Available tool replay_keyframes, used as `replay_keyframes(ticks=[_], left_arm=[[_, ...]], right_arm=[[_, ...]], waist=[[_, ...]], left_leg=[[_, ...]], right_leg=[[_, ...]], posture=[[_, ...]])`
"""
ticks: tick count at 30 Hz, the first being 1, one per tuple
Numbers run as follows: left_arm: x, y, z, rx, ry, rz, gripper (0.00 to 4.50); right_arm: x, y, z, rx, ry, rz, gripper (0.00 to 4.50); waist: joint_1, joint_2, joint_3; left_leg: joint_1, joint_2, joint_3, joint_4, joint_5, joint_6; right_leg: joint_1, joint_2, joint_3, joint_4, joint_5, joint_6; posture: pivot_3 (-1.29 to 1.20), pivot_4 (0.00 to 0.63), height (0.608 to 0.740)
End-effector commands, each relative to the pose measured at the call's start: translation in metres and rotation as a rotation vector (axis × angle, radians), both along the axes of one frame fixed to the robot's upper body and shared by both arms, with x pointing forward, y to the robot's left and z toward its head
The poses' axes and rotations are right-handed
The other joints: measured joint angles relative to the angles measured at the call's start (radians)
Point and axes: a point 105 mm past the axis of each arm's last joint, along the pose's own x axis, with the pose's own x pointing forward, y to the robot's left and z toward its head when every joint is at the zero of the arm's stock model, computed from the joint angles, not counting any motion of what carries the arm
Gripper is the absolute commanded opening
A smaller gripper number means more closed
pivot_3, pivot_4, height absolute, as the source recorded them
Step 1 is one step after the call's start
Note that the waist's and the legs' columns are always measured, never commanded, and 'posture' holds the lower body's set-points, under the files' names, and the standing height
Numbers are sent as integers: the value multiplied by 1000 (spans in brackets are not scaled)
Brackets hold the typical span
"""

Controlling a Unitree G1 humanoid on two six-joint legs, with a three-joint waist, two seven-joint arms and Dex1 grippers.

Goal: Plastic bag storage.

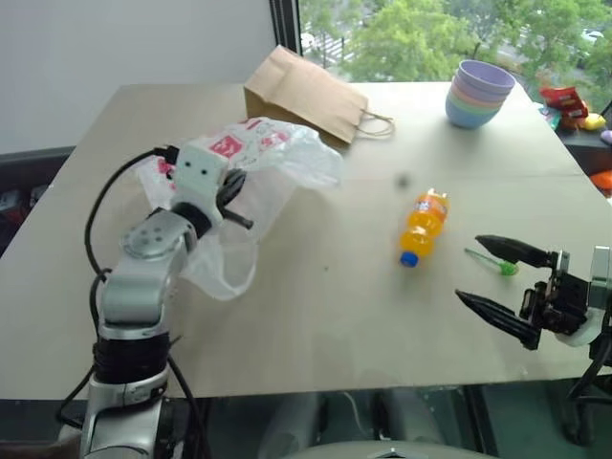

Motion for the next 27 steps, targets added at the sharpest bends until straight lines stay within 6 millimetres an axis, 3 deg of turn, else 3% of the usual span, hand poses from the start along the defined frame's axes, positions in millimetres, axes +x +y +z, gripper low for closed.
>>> replay_keyframes(ticks=[1, 4, 6, 10, 12, 16, 20, 27], left_arm=[[-6, -12, 19, -106, 3, -77, 102], [-4, -16, 31, -144, 8, -104, 102], [-3, -19, 38, -152, 0, -117, 102], [3, -21, 44, -154, -9, -122, 102], [6, -21, 42, -150, 0, -120, 102], [8, -25, 44, -140, -4, -130, 102], [10, -25, 44, -138, -6, -119, 102], [7, -25, 43, -138, -11, -104, 102]], right_arm=[[12, -10, -7, -168, -42, -231, 4500], [10, -33, -34, -435, 106, -497, 4500], [2, -42, -49, -498, 251, -607, 4500], [0, -17, -61, -472, 374, -562, 4500], [15, -11, -59, -430, 377, -595, 4500], [66, 0, -42, -149, 489, -748, 4500], [102, 8, -32, 26, 612, -846, 4500], [145, 28, -26, 151, 777, -879, 4500]], waist=[[1, 0, 0], [1, 0, 0], [2, 0, 0], [-9, 0, 0], [-13, -1, 0], [-29, -3, 0], [-25, -2, -1], [-40, -2, -1]], left_leg=[[0, 0, 0, 0, 0, 0], [-1, 0, 0, 1, 0, 0], [-6, 0, -2, 2, 1, -1], [-7, 0, -1, 3, 1, -2], [-6, 0, 0, 3, 1, -2], [-5, -1, 0, 3, 3, -4], [-8, -2, 0, 2, 3, -5], [-11, -3, 3, 2, 3, -4]], right_leg=[[0, 0, 0, 0, 0, 0], [-1, 0, 0, 1, 0, 0], [-5, 0, -2, 2, 0, 0], [-7, 0, 0, 4, 0, 0], [-7, 1, 1, 5, 0, 0], [-7, 1, 1, 8, 0, 0], [-13, 0, 2, 12, 0, -2], [-18, -2, 0, 13, 0, -2]], posture=[[0, 150, 740], [0, 150, 740], [0, 150, 740], [0, 150, 740], [0, 150, 740], [0, 150, 740], [0, 150, 740], [0, 150, 740]])
